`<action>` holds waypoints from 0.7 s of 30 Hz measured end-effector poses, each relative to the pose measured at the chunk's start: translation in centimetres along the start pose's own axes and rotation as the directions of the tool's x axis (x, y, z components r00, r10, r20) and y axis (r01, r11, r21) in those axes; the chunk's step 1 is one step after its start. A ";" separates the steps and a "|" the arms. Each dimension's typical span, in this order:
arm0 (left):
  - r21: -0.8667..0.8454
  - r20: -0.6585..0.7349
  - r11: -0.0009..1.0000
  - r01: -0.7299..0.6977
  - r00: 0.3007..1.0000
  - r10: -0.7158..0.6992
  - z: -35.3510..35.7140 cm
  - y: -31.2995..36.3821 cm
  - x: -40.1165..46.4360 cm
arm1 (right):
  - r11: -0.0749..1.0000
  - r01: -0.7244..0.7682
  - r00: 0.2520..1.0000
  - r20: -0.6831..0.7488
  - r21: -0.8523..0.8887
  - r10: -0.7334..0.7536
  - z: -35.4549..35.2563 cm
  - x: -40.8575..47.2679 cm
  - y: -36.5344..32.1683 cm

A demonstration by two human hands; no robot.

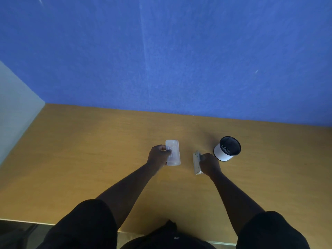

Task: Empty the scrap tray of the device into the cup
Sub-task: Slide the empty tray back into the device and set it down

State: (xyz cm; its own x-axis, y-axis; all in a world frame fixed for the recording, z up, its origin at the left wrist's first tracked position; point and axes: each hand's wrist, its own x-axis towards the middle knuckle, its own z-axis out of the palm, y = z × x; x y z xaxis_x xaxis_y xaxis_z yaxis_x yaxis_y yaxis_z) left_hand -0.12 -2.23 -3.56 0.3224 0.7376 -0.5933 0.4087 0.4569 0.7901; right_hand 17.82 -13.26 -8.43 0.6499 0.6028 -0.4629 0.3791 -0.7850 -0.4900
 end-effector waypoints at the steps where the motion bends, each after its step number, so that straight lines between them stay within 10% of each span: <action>1: 0.001 -0.005 1.000 0.001 1.000 -0.001 0.2 0.0 -0.2 | 0.998 0.005 1.000 0.004 0.057 -0.005 -0.5 0.0 0.2; 10: -0.047 0.008 0.999 0.003 1.000 -0.003 2.4 -0.8 -0.5 | 0.808 -0.071 0.984 0.173 0.585 -0.039 -3.6 -2.4 0.7; 21: -0.316 0.085 0.932 0.177 0.984 -0.157 6.0 -0.6 -1.4 | 0.910 0.254 0.965 -0.028 0.328 -0.260 -4.8 -3.1 -0.6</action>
State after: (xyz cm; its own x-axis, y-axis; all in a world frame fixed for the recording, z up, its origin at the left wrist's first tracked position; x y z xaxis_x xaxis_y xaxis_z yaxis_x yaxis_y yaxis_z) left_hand 4.34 -6.54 -4.09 0.3254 0.6115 -0.7212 0.1677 0.7133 0.6805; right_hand 18.69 -15.32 -3.13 0.5476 0.7817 -0.2986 0.2940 -0.5138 -0.8060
